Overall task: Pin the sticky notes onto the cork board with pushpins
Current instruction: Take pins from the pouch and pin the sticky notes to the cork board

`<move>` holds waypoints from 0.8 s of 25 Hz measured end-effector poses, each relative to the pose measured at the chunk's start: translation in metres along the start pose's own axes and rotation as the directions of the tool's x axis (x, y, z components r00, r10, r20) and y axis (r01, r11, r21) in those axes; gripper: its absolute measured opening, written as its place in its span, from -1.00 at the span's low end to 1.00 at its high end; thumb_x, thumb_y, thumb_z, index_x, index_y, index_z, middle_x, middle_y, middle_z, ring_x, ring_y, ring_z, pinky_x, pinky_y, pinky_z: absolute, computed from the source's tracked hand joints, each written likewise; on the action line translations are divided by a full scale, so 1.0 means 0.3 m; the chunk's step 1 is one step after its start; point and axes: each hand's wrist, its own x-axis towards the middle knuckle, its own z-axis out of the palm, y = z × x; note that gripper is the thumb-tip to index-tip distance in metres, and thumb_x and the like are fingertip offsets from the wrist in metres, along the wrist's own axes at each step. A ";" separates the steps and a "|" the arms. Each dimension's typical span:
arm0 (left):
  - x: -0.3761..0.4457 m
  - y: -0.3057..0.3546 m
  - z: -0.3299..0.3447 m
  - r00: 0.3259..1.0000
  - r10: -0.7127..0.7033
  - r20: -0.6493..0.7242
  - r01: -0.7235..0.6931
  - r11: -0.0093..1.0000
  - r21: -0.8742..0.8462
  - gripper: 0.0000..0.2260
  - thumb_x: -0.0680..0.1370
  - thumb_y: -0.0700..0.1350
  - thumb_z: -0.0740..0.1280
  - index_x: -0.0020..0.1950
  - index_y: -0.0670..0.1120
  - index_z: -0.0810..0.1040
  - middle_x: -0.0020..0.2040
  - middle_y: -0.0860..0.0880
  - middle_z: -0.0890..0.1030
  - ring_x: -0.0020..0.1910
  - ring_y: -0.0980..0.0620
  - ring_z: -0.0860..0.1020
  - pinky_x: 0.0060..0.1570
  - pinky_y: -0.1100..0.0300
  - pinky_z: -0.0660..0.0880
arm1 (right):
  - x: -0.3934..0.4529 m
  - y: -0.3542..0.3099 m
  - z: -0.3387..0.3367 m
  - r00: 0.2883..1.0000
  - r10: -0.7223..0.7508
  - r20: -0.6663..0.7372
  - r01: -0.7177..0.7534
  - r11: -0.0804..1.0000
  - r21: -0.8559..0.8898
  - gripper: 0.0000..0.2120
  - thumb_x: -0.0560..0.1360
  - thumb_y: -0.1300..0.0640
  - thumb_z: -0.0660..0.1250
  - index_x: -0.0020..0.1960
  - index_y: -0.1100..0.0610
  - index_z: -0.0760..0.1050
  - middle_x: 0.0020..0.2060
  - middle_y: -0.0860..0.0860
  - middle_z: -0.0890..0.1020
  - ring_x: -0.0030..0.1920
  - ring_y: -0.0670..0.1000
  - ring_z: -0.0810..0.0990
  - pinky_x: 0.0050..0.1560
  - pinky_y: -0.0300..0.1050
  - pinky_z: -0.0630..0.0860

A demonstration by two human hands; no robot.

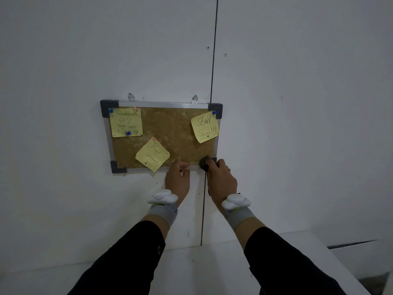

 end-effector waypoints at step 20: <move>0.013 0.004 0.021 0.998 -0.002 -0.070 0.004 1.000 0.028 -0.87 0.55 -0.21 0.23 0.02 -0.16 0.55 0.04 -0.13 0.61 0.01 -0.08 0.53 -0.13 0.25 0.29 | -0.085 0.062 0.087 0.992 0.120 0.028 -0.122 0.930 0.346 -0.73 0.57 0.32 0.12 0.24 0.18 0.39 -0.02 0.14 0.51 -0.11 0.17 0.53 -0.20 0.05 0.52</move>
